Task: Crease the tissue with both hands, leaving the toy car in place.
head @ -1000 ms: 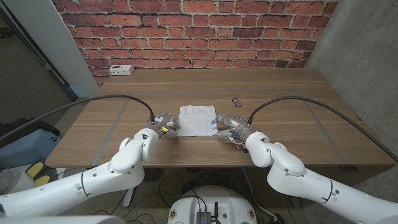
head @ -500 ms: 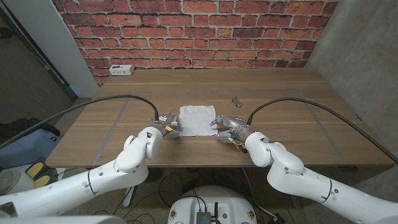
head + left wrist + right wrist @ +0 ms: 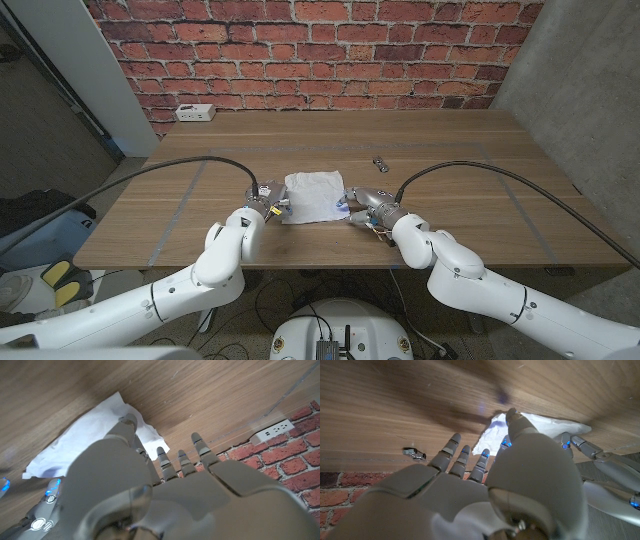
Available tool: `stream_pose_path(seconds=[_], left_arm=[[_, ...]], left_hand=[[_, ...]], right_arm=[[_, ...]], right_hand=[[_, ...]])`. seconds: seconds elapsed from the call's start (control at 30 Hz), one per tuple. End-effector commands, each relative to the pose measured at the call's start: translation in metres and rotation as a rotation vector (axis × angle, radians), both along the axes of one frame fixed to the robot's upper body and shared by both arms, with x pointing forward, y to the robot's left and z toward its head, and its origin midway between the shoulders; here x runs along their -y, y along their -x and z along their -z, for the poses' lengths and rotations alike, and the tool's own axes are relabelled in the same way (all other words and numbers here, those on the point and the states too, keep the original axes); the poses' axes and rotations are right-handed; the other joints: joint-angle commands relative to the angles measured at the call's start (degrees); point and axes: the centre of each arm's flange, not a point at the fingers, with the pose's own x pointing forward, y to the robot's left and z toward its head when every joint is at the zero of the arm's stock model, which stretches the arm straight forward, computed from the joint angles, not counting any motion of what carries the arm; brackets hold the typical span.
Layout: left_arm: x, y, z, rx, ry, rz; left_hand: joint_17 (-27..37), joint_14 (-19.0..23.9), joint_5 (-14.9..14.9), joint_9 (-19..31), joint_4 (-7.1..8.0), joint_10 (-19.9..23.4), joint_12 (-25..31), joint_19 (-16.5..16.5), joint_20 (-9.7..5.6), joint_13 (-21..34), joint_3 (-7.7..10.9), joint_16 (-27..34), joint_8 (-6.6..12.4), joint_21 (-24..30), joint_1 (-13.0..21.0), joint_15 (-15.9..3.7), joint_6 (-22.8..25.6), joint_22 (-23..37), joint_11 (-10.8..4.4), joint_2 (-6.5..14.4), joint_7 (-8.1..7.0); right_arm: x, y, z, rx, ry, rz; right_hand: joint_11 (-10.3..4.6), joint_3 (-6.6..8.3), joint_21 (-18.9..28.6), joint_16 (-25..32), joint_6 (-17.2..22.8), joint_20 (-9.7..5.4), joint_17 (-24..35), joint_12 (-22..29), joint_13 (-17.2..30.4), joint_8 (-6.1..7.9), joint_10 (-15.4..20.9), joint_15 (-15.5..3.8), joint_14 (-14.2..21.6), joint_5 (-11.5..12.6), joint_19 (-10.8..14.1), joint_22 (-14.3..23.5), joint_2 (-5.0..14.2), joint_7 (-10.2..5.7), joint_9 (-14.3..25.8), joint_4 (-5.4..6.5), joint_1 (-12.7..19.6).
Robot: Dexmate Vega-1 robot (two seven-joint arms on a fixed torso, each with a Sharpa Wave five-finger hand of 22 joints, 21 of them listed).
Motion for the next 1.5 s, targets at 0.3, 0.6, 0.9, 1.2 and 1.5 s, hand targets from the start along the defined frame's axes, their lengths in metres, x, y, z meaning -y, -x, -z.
stream_pose_path(seconds=[0.3, 0.6, 0.9, 1.2, 1.5], left_arm=[[-0.001, 0.004, -0.008, -0.034, 0.066, 0.062], [0.000, 0.004, -0.009, -0.109, 0.067, 0.096], [0.008, 0.006, -0.008, -0.170, 0.098, 0.185], [0.010, 0.016, -0.010, -0.062, -0.036, 0.062], [0.009, 0.021, -0.013, 0.005, -0.121, -0.029]], left_hand=[[0.2, -1.6, 0.0, 0.0, 1.79, -3.1, -1.9, -0.2, 0.00, 0.4, -6.71, -0.5, -5.73, -2.5, -5.2, -0.14, -10.7, 0.2, 2.55, -2.7, -1.00], [0.3, -5.9, 2.0, 0.0, 4.23, -8.5, -2.2, -3.2, 1.71, 0.5, -13.44, -0.8, -5.71, -5.6, -14.1, 2.47, -23.0, 0.3, 3.78, -7.8, -0.72], [0.4, -8.2, 4.2, 0.1, 3.56, -11.1, -2.1, -5.0, 3.97, 0.6, -16.00, -0.6, -3.79, -7.4, -14.2, 5.15, -21.9, 0.4, 5.16, -10.6, -2.65], [0.3, -6.8, 6.4, 0.1, 0.91, -9.4, -1.1, -2.5, 1.92, 0.5, -13.96, 0.1, -2.85, -7.6, -6.6, 2.98, -15.9, 0.4, 3.20, -7.3, -4.17], [0.2, -6.5, 6.4, 0.2, 0.24, -10.1, -1.5, -2.0, 1.63, 0.5, -13.14, -0.2, -5.09, -8.2, -3.1, 2.88, -20.7, 0.3, 3.54, -5.6, -3.76]], right_arm=[[0.003, -0.020, 0.027, 0.043, 0.002, 0.011], [-0.001, -0.025, 0.031, 0.095, -0.060, -0.022], [-0.005, -0.027, 0.028, 0.192, -0.149, 0.002], [0.001, -0.027, 0.022, 0.184, -0.214, -0.001], [0.016, -0.021, 0.014, 0.207, -0.302, 0.015]], right_hand=[[-0.81, -3.39, 0.5, 1.9, 16.5, -0.07, 0.9, 1.2, 0.2, 3.21, 6.9, -6.30, 3.3, -0.4, 1.7, 0.2, 1.21, 4.58, -0.1, 0.62, 3.8], [-0.72, -5.90, 1.1, 3.8, 26.6, -0.54, 1.5, 2.1, 0.2, 4.59, 13.3, -7.69, 6.5, -1.2, 3.8, 0.3, 3.31, 9.27, 0.0, 1.69, 4.0], [0.74, -6.31, 1.5, 5.0, 28.7, 0.62, 1.6, 2.6, 0.2, 4.17, 16.6, -7.80, 8.5, -1.4, 5.2, 0.3, 4.19, 11.85, 0.1, 1.13, 5.2], [0.65, -6.56, 1.4, 5.3, 28.7, 0.42, 1.8, 2.4, 0.2, 3.50, 17.2, -8.08, 8.6, -1.6, 5.2, 0.3, 4.63, 12.28, 0.1, 1.04, 5.5], [0.99, -6.83, 1.2, 5.4, 28.7, 0.40, 1.9, 2.0, 0.3, 2.94, 17.2, -7.88, 8.4, -1.7, 5.2, 0.3, 4.99, 12.31, 0.2, 1.00, 5.7]])
